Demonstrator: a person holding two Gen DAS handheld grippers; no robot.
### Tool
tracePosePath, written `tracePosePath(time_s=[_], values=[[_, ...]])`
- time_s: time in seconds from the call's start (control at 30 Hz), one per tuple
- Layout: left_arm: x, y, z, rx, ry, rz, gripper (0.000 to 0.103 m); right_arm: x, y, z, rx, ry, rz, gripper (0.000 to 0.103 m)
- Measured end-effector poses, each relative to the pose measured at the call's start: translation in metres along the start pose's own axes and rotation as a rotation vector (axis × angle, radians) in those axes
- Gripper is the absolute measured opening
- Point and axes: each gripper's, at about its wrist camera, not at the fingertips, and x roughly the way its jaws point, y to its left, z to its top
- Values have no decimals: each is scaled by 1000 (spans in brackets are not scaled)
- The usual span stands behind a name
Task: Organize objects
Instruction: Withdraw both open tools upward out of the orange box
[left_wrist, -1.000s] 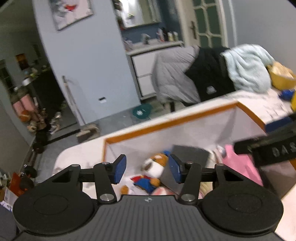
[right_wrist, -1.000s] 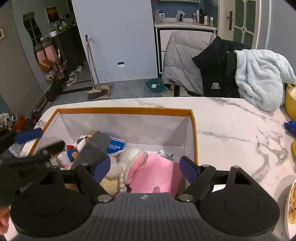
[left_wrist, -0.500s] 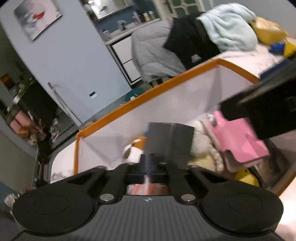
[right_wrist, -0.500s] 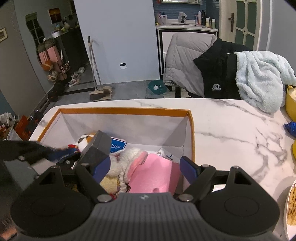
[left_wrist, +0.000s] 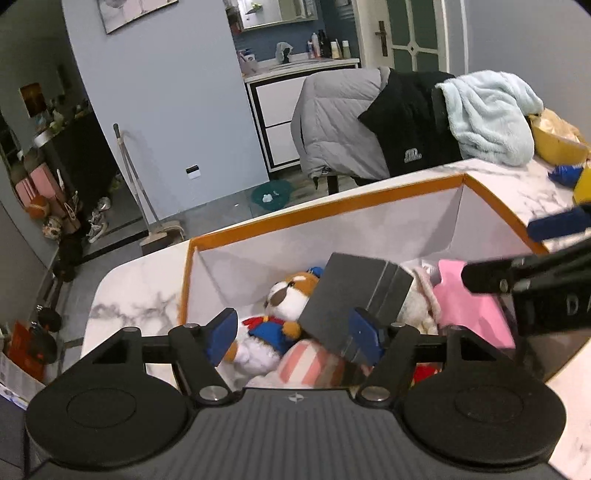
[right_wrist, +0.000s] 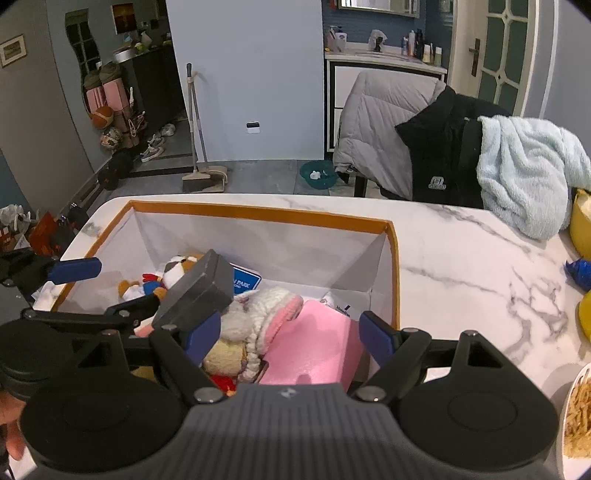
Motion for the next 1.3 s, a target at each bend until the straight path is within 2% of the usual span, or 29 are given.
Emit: tracePosePath(time_s=[0.07,0.17,0.53,0.67,0.83,1.07,1.23,1.3], values=[[-7,1,-1,1,-7,-3,80,-8,5,1,-10,-14,-2,83],[-21,3,-3,-35,-30,-27,88,-22,10,3,-14,-36,2,83],[-79,1,-4,-73,-111,-78,93,-75,34,0,1,-152,13,85],[-94,6,-4,-145,-135,-128,93,-92,46,-6,-28,-188,11,87],[-103,8,-2,-202,-111,-134,94,-112,50,-11,-15,-236,12,88],[-114,3,-6,-185,-108,-153,96,-130,47,-23,44,-253,18,96],[-123,1,-12,-197,-109,-169,96,-132,39,-33,108,-228,62,102],[-125,4,-16,-229,-112,-170,103,-137,35,-39,134,-250,114,102]])
